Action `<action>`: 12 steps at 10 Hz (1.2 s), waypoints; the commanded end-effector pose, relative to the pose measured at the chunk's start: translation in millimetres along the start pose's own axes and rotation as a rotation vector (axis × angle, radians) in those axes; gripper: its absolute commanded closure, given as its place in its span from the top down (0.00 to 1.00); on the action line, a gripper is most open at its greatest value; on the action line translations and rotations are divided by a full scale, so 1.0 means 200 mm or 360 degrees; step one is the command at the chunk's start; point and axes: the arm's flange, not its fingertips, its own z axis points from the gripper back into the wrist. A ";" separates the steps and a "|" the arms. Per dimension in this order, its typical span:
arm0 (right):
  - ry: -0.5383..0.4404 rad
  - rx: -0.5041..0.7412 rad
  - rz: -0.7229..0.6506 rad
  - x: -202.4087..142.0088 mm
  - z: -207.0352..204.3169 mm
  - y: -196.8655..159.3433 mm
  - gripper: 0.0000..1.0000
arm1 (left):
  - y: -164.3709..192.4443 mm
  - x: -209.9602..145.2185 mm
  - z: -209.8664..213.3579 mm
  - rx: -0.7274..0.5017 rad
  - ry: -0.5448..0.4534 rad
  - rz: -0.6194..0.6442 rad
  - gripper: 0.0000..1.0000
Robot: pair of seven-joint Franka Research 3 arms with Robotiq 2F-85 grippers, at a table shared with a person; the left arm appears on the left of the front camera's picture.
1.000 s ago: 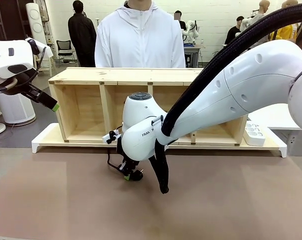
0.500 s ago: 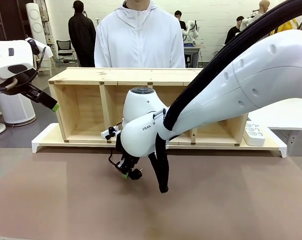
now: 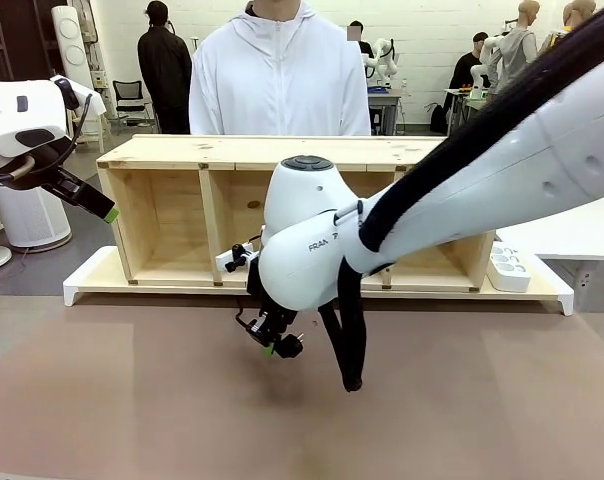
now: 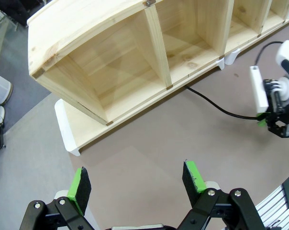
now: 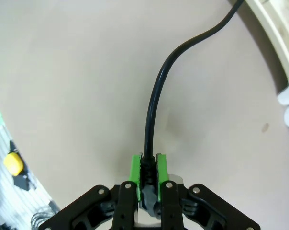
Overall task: Perform cable management.
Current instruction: Pull the grasped Power Cable to the location of the Power Strip.
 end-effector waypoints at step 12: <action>0.0146 -0.0185 -0.0243 -0.61 0.50 0.28 0.17 | 0.00 0.00 0.00 0.0005 0.0003 -0.0004 1.00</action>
